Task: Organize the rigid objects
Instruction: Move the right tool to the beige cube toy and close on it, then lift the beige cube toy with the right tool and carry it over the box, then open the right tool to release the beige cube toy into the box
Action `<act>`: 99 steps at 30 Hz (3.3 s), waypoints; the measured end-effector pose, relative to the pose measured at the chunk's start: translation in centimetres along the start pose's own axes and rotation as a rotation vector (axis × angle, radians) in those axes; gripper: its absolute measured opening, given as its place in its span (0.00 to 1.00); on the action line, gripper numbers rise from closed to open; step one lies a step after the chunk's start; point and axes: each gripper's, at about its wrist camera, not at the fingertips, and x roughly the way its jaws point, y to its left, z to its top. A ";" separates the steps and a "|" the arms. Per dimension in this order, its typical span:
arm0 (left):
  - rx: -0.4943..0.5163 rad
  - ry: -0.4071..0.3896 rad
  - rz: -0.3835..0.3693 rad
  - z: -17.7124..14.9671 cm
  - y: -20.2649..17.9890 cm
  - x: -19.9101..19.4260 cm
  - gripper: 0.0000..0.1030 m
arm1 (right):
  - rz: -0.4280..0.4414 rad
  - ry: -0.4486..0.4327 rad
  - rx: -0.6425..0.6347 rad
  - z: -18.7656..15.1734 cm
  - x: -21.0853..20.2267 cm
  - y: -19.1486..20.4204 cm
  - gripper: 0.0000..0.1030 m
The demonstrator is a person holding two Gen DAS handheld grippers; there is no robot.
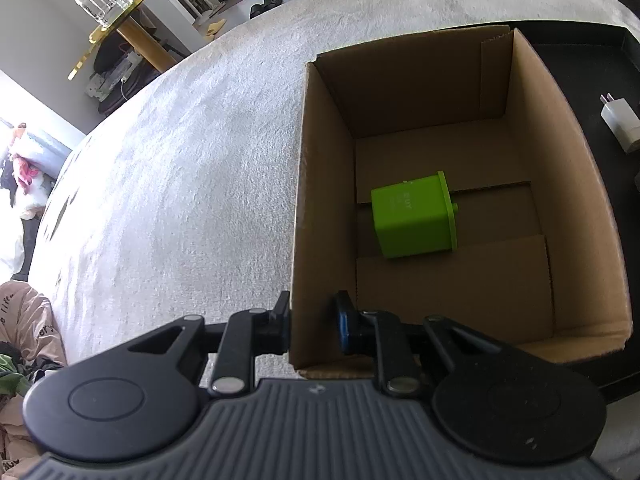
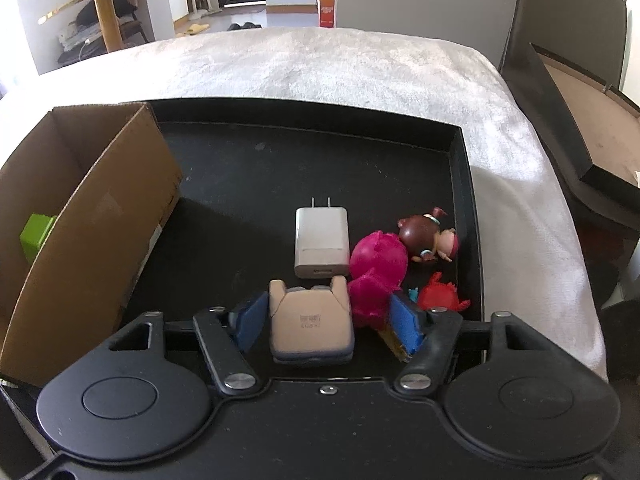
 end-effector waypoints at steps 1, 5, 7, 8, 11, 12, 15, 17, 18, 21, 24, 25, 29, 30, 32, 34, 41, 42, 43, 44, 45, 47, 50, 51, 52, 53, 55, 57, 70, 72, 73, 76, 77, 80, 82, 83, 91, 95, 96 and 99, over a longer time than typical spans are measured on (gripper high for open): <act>0.001 0.001 0.001 0.1 0.0 0.0 0.19 | 0.000 -0.003 -0.003 0.0 -0.1 0.0 0.58; 0.004 0.001 0.005 0.1 -0.2 0.0 0.19 | 0.005 -0.017 0.008 0.0 -0.7 0.1 0.42; 0.004 0.001 0.009 0.1 -0.3 0.0 0.20 | 0.012 -0.017 0.021 -0.2 -0.7 -0.2 0.42; 0.005 0.000 0.012 0.1 -0.3 -0.1 0.20 | 0.013 -0.018 0.026 -0.2 -0.8 -0.2 0.42; 0.003 -0.003 0.015 0.0 -0.4 -0.1 0.20 | 0.025 -0.017 0.041 -0.4 -1.3 -0.4 0.41; 0.002 -0.004 0.016 0.0 -0.5 -0.1 0.20 | 0.025 -0.021 0.045 -0.5 -1.5 -0.5 0.41; 0.000 -0.006 0.016 0.0 -0.5 -0.1 0.20 | 0.022 -0.028 0.053 -0.5 -2.1 -0.6 0.41; -0.002 -0.008 0.015 -0.1 -0.4 -0.1 0.20 | 0.028 -0.031 0.066 -0.3 -2.5 -0.7 0.41; -0.004 -0.009 0.013 -0.1 -0.4 -0.1 0.20 | 0.026 -0.036 0.068 -0.2 -2.8 -0.7 0.41; -0.008 -0.013 0.010 -0.2 -0.2 -0.1 0.20 | 0.022 -0.048 0.060 0.0 -3.4 -0.3 0.41; -0.014 -0.019 0.004 -0.3 0.0 -0.1 0.20 | 0.017 -0.059 0.051 0.3 -4.0 0.0 0.41; -0.017 -0.021 0.001 -0.4 0.1 -0.1 0.20 | 0.016 -0.063 0.048 0.4 -4.2 0.2 0.41; -0.033 -0.030 -0.015 -0.5 0.4 -0.2 0.20 | 0.008 -0.076 0.028 1.0 -4.8 0.9 0.41; -0.038 -0.030 -0.021 -0.5 0.5 -0.2 0.19 | 0.006 -0.078 0.024 1.2 -5.0 1.1 0.41; -0.053 -0.028 -0.035 -0.5 0.8 -0.1 0.19 | 0.003 -0.084 0.015 1.5 -5.3 1.6 0.41; -0.066 -0.025 -0.049 -0.5 1.0 0.0 0.19 | 0.002 -0.091 0.002 1.8 -5.6 2.1 0.41; -0.105 -0.021 -0.092 -0.5 1.8 0.3 0.18 | -0.009 -0.113 -0.037 3.2 -6.3 3.8 0.41; -0.111 -0.021 -0.099 -0.5 1.8 0.3 0.18 | -0.012 -0.116 -0.044 3.3 -6.4 4.0 0.41; -0.117 -0.021 -0.106 -0.5 2.1 0.4 0.18 | -0.013 -0.118 -0.049 3.5 -6.5 4.3 0.41; -0.121 -0.020 -0.112 -0.5 2.1 0.4 0.17 | -0.014 -0.121 -0.053 3.7 -6.6 4.5 0.41; -0.126 -0.020 -0.118 -0.5 2.2 0.5 0.17 | -0.016 -0.123 -0.059 3.8 -6.6 4.8 0.41; -0.135 -0.021 -0.129 -0.5 2.3 0.6 0.17 | -0.021 -0.128 -0.070 4.1 -6.8 5.2 0.41; -0.144 -0.020 -0.138 -0.5 2.5 0.7 0.17 | -0.018 -0.133 -0.079 4.5 -7.0 5.6 0.41; -0.147 -0.019 -0.141 -0.5 2.5 0.8 0.17 | -0.018 -0.135 -0.086 4.6 -7.1 5.8 0.41; -0.150 -0.019 -0.144 -0.5 2.6 0.9 0.17 | -0.017 -0.137 -0.094 4.7 -7.2 6.1 0.41; -0.154 -0.018 -0.149 -0.5 2.7 0.9 0.17 | -0.014 -0.139 -0.099 4.8 -7.3 6.2 0.41; -0.162 -0.014 -0.155 -0.6 2.8 1.0 0.17 | -0.005 -0.144 -0.112 5.0 -7.7 6.7 0.41; -0.168 -0.012 -0.158 -0.6 2.8 1.0 0.17 | 0.006 -0.149 -0.128 5.3 -7.9 7.3 0.41; -0.221 -0.007 -0.222 -1.0 4.0 1.4 0.15 | 0.072 -0.154 -0.242 7.3 -8.3 11.5 0.41; -0.227 -0.008 -0.232 -1.1 4.1 1.5 0.15 | 0.079 -0.156 -0.260 7.6 -8.3 12.2 0.42; -0.231 -0.010 -0.236 -1.1 4.2 1.5 0.15 | 0.083 -0.156 -0.268 7.7 -8.3 12.5 0.42; -0.242 -0.013 -0.251 -1.2 4.4 1.5 0.14 | 0.098 -0.151 -0.290 8.0 -8.3 13.6 0.42; -0.247 -0.012 -0.256 -1.2 4.5 1.6 0.14 | 0.105 -0.148 -0.296 8.1 -8.2 13.9 0.42; -0.262 -0.014 -0.275 -1.4 4.7 1.7 0.14 | 0.121 -0.139 -0.315 8.3 -8.0 15.0 0.42; -0.272 -0.016 -0.287 -1.4 4.9 1.8 0.14 | 0.123 -0.130 -0.337 8.4 -7.7 15.8 0.42; -0.278 -0.017 -0.295 -1.5 5.0 1.9 0.14 | 0.125 -0.130 -0.346 8.5 -7.6 16.2 0.42; -0.304 0.000 -0.336 -1.4 5.4 2.6 0.13 | 0.132 -0.132 -0.386 9.1 -7.7 18.5 0.42; -0.326 0.005 -0.355 -1.5 5.7 2.8 0.13 | 0.139 -0.123 -0.421 9.7 -7.5 19.4 0.42; -0.330 0.005 -0.359 -1.5 5.7 2.8 0.13 | 0.142 -0.118 -0.433 9.9 -7.4 19.7 0.42; -0.335 0.004 -0.366 -1.6 5.9 2.9 0.13 | 0.152 -0.111 -0.467 10.1 -7.2 20.5 0.42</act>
